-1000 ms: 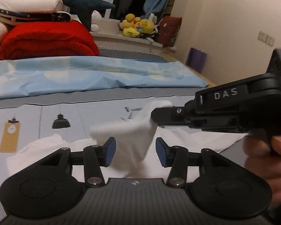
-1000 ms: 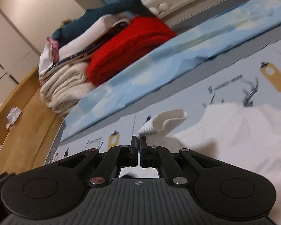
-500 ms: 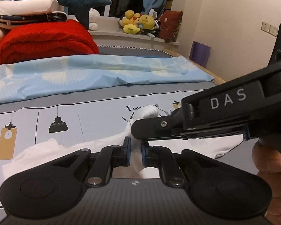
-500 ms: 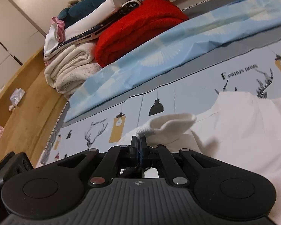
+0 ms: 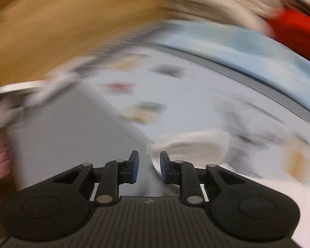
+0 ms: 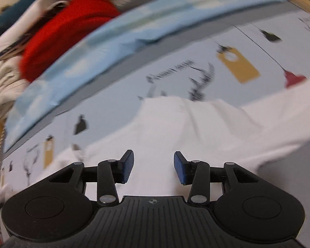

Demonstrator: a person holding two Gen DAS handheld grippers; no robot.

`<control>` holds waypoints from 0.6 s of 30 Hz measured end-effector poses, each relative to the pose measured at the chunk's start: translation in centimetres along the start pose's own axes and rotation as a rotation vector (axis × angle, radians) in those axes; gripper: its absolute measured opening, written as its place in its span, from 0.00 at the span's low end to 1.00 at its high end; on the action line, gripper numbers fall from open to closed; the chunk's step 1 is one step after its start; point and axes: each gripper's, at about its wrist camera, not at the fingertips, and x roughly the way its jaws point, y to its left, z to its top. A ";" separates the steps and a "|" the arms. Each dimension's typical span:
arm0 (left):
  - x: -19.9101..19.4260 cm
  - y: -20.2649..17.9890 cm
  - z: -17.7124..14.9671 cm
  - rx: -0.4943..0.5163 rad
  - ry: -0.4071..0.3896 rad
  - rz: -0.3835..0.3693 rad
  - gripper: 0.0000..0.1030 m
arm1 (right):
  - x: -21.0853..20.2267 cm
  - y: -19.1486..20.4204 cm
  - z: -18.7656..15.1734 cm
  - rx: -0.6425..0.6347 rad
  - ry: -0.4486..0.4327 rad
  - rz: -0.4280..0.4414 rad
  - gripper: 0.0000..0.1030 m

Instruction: Fold small clothes

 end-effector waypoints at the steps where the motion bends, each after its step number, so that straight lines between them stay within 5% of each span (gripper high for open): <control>1: -0.2 0.6 0.2 -0.028 -0.011 -0.018 0.22 | 0.1 -0.6 -0.1 0.021 0.006 -0.012 0.44; 6: -1.6 -5.3 -2.0 0.105 0.066 -0.423 0.50 | 0.4 -2.5 -0.2 0.082 0.010 -0.054 0.44; 10: -2.4 -11.0 -5.7 0.269 0.158 -0.639 0.54 | 0.8 -2.7 0.0 0.108 0.006 -0.070 0.44; 14: -2.0 -13.8 -8.6 0.442 0.127 -0.572 0.54 | 1.4 -3.4 0.3 0.137 0.016 -0.084 0.44; 18: 3.4 -12.2 -8.9 0.420 0.209 -0.443 0.41 | 1.6 -3.8 0.6 0.143 0.021 -0.089 0.44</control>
